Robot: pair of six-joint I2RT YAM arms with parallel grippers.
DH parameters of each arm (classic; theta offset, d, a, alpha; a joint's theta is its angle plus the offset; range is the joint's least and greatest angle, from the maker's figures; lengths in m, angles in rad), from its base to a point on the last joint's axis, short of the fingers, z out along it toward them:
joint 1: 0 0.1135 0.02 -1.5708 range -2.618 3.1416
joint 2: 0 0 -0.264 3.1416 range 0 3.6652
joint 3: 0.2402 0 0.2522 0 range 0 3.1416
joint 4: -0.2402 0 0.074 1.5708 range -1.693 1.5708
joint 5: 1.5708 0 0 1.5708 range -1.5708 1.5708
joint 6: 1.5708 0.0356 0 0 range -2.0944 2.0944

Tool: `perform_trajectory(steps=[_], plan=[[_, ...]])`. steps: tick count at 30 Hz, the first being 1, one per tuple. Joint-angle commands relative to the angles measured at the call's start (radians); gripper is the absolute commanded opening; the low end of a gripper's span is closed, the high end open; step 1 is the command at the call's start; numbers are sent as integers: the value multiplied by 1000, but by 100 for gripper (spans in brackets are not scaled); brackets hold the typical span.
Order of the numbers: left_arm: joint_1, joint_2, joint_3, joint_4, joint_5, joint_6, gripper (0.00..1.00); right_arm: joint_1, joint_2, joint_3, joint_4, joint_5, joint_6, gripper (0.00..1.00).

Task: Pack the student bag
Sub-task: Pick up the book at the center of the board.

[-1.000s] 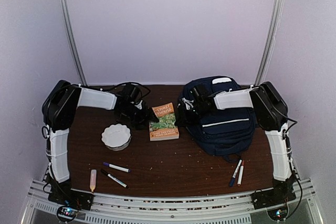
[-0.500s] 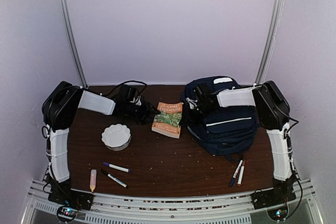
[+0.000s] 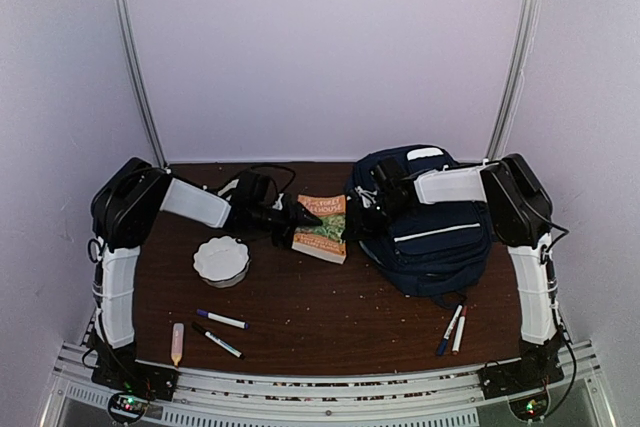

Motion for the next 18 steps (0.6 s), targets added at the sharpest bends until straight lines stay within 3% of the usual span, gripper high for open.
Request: perform_trajectory(steps=[1,10,16,18], plan=[[-39,5,48,-26,96,11,56,38,118,-70,-140,79,-8,0],[-38,-28,39,-50,68,74,41,37,112,-87,-117,59,5,2],[-22,-111,12,-85,46,209,29,32,-21,-83,-83,-18,-26,32],[-12,-141,31,-208,22,302,21,25,-86,-71,-60,-93,-55,42]])
